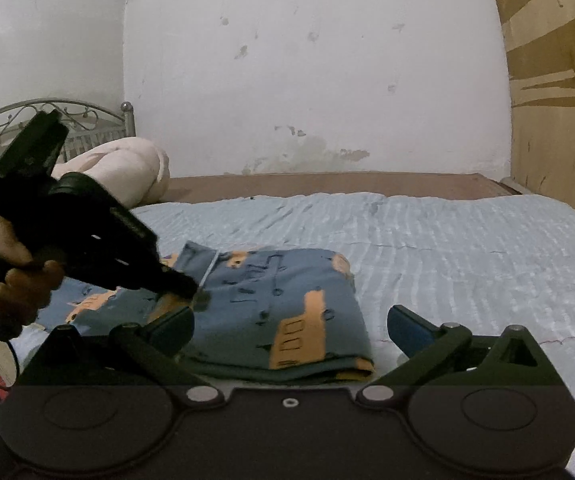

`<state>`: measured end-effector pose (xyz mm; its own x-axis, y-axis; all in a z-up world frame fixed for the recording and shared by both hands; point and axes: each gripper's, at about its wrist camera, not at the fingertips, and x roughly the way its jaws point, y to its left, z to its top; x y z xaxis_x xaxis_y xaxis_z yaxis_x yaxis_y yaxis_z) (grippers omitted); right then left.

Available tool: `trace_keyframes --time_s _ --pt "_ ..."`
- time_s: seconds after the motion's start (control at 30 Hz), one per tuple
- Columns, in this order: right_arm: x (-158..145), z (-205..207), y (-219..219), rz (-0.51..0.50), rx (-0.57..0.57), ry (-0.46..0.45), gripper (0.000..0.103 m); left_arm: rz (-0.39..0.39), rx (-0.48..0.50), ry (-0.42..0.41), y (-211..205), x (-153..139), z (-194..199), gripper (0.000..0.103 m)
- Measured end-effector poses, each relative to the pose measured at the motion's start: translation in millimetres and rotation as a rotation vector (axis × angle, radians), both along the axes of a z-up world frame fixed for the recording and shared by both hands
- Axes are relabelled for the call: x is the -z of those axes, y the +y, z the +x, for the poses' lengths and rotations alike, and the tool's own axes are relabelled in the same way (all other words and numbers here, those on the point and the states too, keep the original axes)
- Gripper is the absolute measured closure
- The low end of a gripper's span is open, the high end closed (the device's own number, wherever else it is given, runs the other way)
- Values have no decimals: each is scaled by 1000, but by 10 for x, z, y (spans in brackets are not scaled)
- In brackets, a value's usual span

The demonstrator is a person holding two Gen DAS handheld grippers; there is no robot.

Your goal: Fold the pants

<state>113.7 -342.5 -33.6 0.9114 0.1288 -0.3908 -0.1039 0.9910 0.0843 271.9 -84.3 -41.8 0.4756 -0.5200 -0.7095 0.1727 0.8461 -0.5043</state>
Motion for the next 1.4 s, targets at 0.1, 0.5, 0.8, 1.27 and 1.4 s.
trace_keyframes --time_s 0.1,0.5,0.8,1.27,1.4 --pt "11 8 52 1 -13 6 1 7 -10 15 168 61 1 97" --pt "141 290 298 -114 -13 68 1 68 27 -18 275 65 11 97" --pt "294 361 265 -91 5 119 1 161 82 -69 202 59 93 96" --pt "248 984 142 -238 108 117 1 325 -87 -179 129 145 -176 35" --pt "433 1049 85 -349 154 184 1 333 -84 -195 164 234 -208 33"
